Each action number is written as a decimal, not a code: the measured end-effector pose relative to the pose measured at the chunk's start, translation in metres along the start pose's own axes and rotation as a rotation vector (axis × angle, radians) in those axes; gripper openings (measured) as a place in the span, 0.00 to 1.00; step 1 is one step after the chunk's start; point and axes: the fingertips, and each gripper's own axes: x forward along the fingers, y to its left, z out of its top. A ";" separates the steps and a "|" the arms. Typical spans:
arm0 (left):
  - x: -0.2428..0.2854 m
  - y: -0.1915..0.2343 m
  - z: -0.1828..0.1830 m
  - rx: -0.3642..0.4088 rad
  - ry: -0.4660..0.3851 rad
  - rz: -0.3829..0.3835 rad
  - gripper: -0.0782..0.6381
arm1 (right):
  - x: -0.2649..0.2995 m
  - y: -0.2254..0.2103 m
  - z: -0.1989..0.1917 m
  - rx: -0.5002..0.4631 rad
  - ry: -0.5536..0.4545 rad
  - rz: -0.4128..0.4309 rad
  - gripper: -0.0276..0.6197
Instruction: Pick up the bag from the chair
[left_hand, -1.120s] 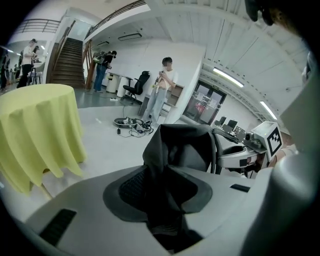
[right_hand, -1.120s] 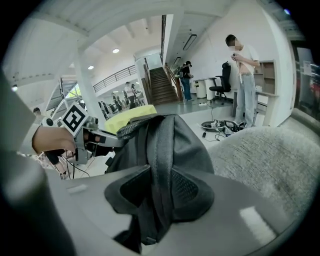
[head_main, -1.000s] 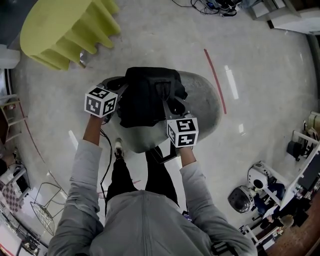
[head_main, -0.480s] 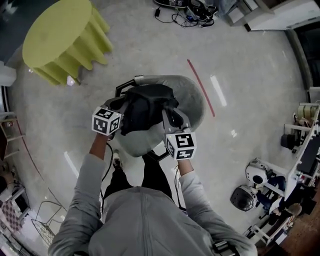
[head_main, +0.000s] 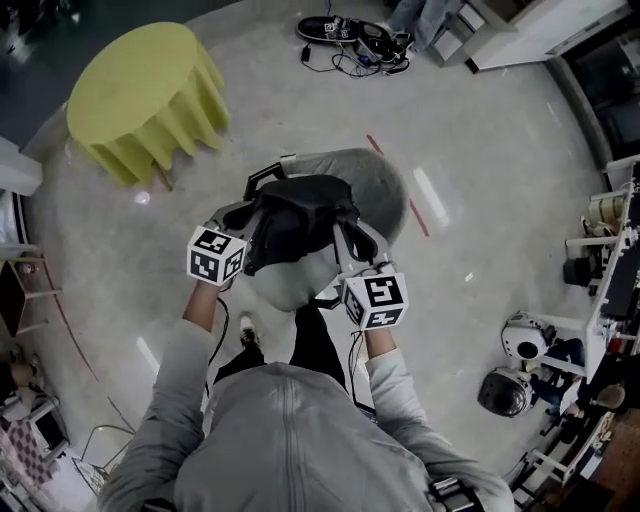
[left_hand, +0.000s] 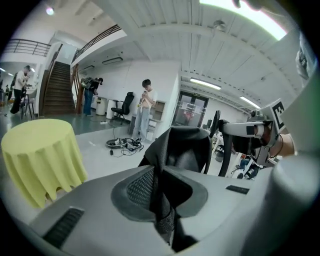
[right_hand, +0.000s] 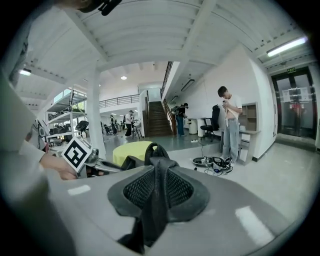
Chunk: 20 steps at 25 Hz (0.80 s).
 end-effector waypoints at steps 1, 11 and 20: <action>-0.010 -0.001 0.007 0.016 -0.014 -0.002 0.16 | -0.005 0.007 0.008 -0.005 -0.012 0.001 0.15; -0.108 -0.023 0.057 0.139 -0.168 -0.021 0.16 | -0.066 0.086 0.085 -0.027 -0.079 0.000 0.15; -0.205 -0.064 0.099 0.254 -0.319 -0.041 0.16 | -0.145 0.153 0.135 -0.061 -0.202 -0.018 0.15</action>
